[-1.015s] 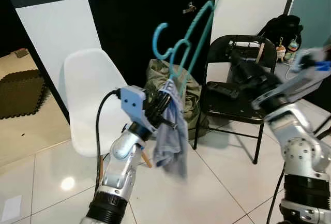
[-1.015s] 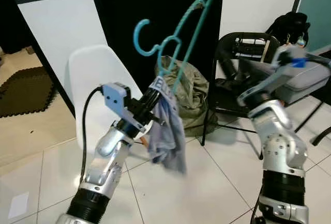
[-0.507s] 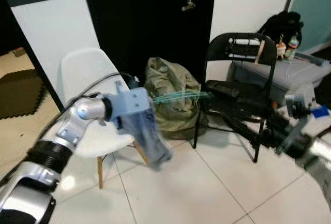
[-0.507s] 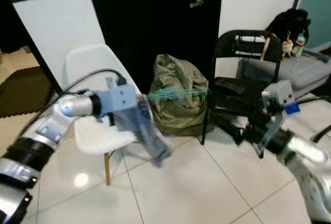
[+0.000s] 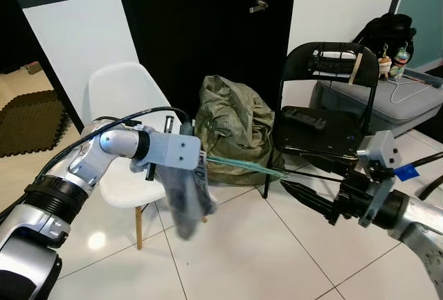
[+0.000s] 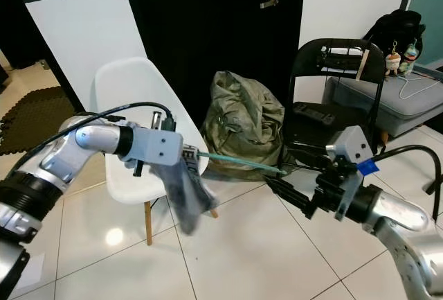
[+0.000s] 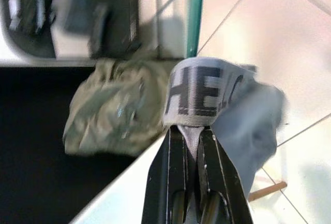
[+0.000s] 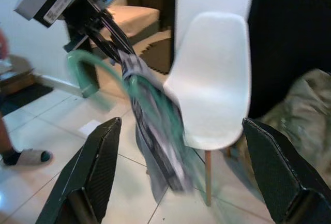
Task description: Hang hanger
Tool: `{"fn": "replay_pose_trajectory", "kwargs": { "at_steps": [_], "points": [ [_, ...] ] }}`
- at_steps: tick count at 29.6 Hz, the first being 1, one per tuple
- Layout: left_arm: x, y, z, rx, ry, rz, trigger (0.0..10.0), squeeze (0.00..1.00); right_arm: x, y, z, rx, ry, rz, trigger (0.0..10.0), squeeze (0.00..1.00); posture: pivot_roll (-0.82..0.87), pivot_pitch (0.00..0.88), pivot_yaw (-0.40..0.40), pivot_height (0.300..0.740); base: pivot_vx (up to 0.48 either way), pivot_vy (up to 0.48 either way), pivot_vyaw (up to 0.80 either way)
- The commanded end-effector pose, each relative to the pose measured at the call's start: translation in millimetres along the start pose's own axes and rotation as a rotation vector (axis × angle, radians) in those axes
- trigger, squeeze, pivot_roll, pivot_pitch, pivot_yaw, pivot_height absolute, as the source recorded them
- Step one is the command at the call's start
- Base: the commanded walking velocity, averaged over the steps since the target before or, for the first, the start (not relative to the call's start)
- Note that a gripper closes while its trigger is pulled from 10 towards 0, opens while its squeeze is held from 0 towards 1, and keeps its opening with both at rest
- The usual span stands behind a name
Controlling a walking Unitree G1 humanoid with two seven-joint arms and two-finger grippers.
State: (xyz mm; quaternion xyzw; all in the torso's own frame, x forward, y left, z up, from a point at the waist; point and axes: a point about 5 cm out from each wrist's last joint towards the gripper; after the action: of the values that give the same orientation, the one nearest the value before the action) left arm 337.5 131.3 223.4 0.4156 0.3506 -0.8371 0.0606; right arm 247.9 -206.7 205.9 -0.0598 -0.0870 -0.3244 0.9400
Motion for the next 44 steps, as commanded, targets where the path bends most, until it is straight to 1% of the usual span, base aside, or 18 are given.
{"fn": "replay_pose_trajectory", "kwargs": {
  "at_steps": [1, 2, 5, 7, 10, 16, 18, 25, 27, 30, 32, 33, 35, 36, 44],
  "points": [
    [-0.3, -3.4, 0, 0.004, 0.021, -0.031, 10.0, 0.00, -9.3, 7.3, -1, -0.015, -0.021, 0.081, 10.0, 0.00, -0.03, 0.000, 0.092, 0.740, 0.000, 0.000, 0.00],
    [-0.3, -3.4, 0, 0.004, 0.021, -0.031, 10.0, 0.00, -9.3, 7.3, -1, -0.015, -0.021, 0.081, 10.0, 0.00, -0.03, 0.000, 0.092, 0.740, 0.000, 0.000, 0.00],
    [-2.3, -1.2, 3, 0.033, 0.029, -0.039, 10.0, 0.00, -18.3, 13.7, 0, -0.012, -0.022, 0.163, 10.0, 0.00, -0.03, 0.000, 0.091, 0.740, 0.000, 0.000, 0.00],
    [-2.3, -1.2, 3, 0.033, 0.029, -0.039, 10.0, 0.00, -18.3, 13.7, 0, -0.012, -0.022, 0.163, 10.0, 0.00, -0.03, 0.000, 0.091, 0.740, 0.000, 0.000, 0.00],
    [-4.6, 0.4, 9, 0.084, 0.033, -0.044, 10.0, 0.00, -22.3, 16.6, -2, -0.028, -0.026, 0.212, 10.0, 0.00, -0.04, 0.000, 0.088, 0.740, 0.000, 0.000, 0.00],
    [-6.1, 0.7, 14, 0.131, 0.036, -0.050, 10.0, 0.00, -20.5, 15.9, -3, -0.044, -0.038, 0.234, 10.0, 0.00, -0.04, 0.000, 0.083, 0.740, 0.000, 0.000, 0.00],
    [-7.6, -0.3, 16, 0.145, 0.054, -0.060, 10.0, 0.00, -18.3, 15.0, -3, -0.059, -0.055, 0.249, 10.0, 0.00, -0.04, 0.000, 0.084, 0.740, 0.000, 0.000, 0.00],
    [-12.2, -1.5, 18, 0.152, 0.077, -0.063, 10.0, 0.00, -19.1, 17.6, -3, -0.064, -0.063, 0.269, 10.0, 0.00, -0.04, 0.000, 0.090, 0.740, 0.000, 0.000, 0.00],
    [-14.9, -1.2, 21, 0.161, 0.094, -0.067, 10.0, 0.00, -17.9, 23.9, -3, -0.055, -0.071, 0.245, 10.0, 0.00, -0.04, 0.000, 0.095, 0.740, 0.000, 0.000, 0.00],
    [-15.8, -1.0, 22, 0.164, 0.100, -0.069, 10.0, 0.00, -17.2, 26.5, -3, -0.050, -0.075, 0.231, 10.0, 0.00, -0.04, 0.000, 0.095, 0.740, 0.000, 0.000, 0.00],
    [-17.1, 0.0, 26, 0.177, 0.109, -0.074, 10.0, 0.00, -17.2, 32.6, -3, -0.035, -0.078, 0.209, 10.0, 0.00, -0.04, 0.000, 0.099, 0.740, 0.000, 0.000, 0.00],
    [-17.7, 0.6, 27, 0.184, 0.113, -0.076, 10.0, 0.00, -16.7, 35.8, -3, -0.028, -0.083, 0.195, 5.0, 0.00, -0.04, 0.000, 0.099, 0.740, 0.000, 0.000, 0.00],
    [-18.2, 0.9, 28, 0.190, 0.116, -0.078, 10.0, 0.00, -16.2, 37.8, -3, -0.024, -0.087, 0.186, 5.0, 0.00, -0.04, 0.000, 0.099, 0.740, 0.000, 0.000, 0.00],
    [-18.4, 1.2, 29, 0.193, 0.119, -0.081, 10.0, 0.00, -15.0, 39.2, -3, -0.017, -0.086, 0.175, 0.0, 0.00, -0.04, 0.000, 0.101, 0.740, 0.000, 0.000, 0.00],
    [-19.7, 2.4, 31, 0.199, 0.134, -0.092, 10.0, 0.00, -14.0, 40.5, -3, -0.029, -0.103, 0.189, 0.0, 0.00, -0.04, 0.000, 0.099, 0.740, 0.000, 0.000, 0.00]
  ]
}}
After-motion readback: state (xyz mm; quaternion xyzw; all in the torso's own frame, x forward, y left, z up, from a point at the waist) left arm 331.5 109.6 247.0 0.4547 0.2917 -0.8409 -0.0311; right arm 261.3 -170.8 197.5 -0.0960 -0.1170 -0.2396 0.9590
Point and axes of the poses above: a point about 5 cm out from each wrist's last joint towards the gripper, its own y axis pointing out of the wrist towards the gripper, its own z axis along the axis of the wrist's last joint, x = y × z, and after that the axes turned 4 degrees about -y, right-handed
